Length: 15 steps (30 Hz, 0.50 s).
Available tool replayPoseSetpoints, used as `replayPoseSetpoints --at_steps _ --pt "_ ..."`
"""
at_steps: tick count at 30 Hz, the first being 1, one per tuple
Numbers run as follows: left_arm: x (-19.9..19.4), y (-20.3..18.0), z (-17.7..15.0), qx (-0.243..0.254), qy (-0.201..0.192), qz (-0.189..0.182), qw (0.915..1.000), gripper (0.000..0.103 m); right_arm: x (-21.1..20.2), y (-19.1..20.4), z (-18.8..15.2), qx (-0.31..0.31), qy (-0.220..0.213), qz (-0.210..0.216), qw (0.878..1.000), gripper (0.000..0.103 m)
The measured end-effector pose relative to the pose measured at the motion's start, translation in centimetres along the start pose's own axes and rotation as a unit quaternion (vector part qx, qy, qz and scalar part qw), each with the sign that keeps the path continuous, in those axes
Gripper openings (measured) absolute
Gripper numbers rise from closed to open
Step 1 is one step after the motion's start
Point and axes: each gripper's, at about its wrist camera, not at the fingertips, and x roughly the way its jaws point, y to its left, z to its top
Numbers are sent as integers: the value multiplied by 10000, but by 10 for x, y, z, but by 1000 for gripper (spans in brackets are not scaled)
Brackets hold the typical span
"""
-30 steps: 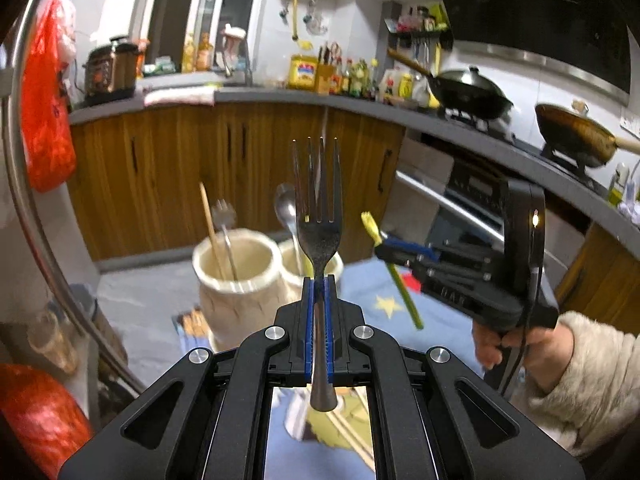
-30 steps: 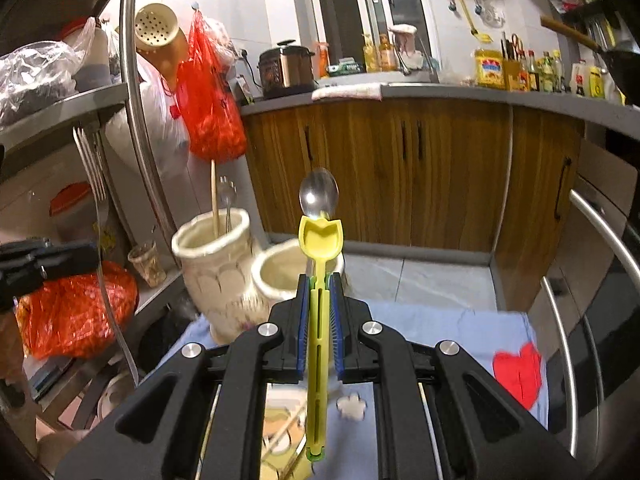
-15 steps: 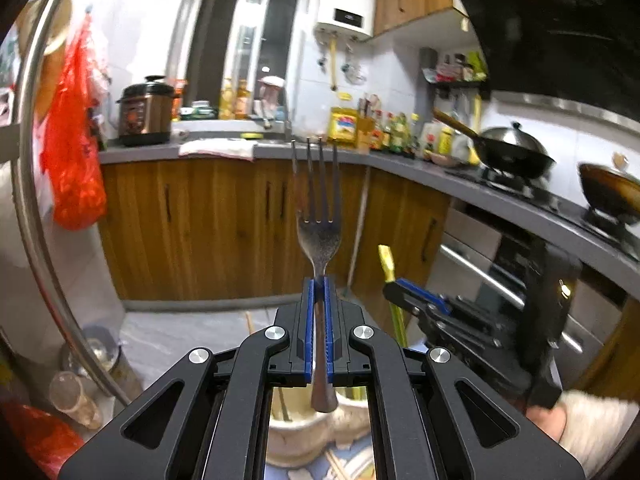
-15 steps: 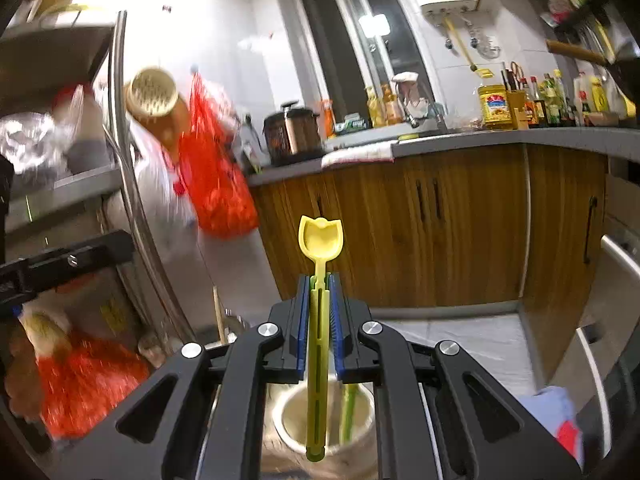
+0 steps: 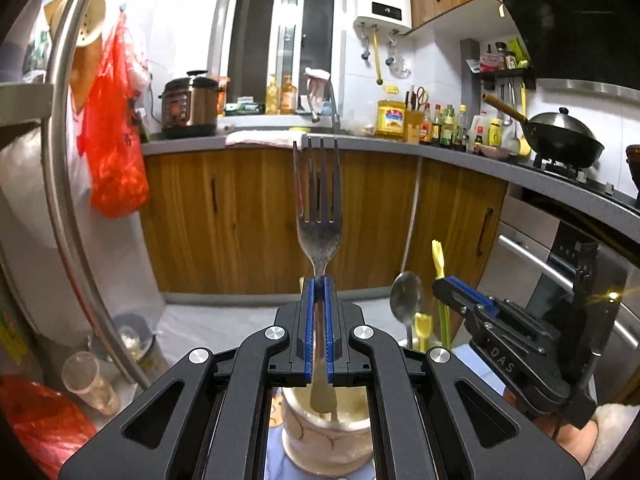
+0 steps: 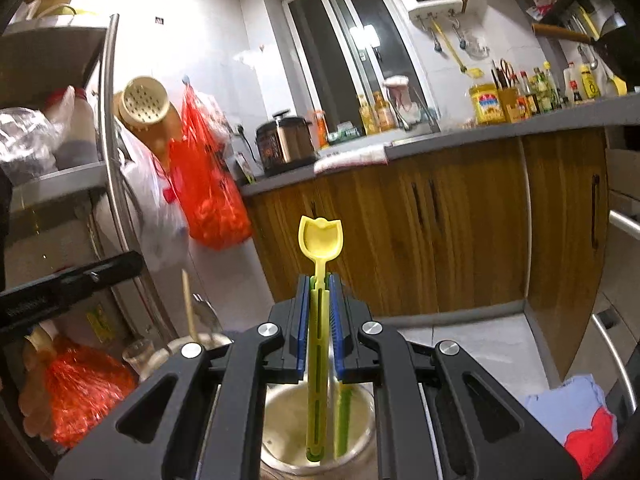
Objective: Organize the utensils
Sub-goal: 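Lift the silver fork and yellow utensil and carry both above the ceramic holder, then drop the silver fork with the left tool while the right tool drops the yellow utensil into the holder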
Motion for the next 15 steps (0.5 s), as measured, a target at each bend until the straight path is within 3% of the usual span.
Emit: replayPoseSetpoints --at_steps 9,15 --pt "6 2 -23 115 352 -98 9993 5 -5 0 -10 -142 341 -66 9993 10" --pt "9 9 -36 119 607 -102 9980 5 -6 -3 -16 -208 864 -162 9959 10"
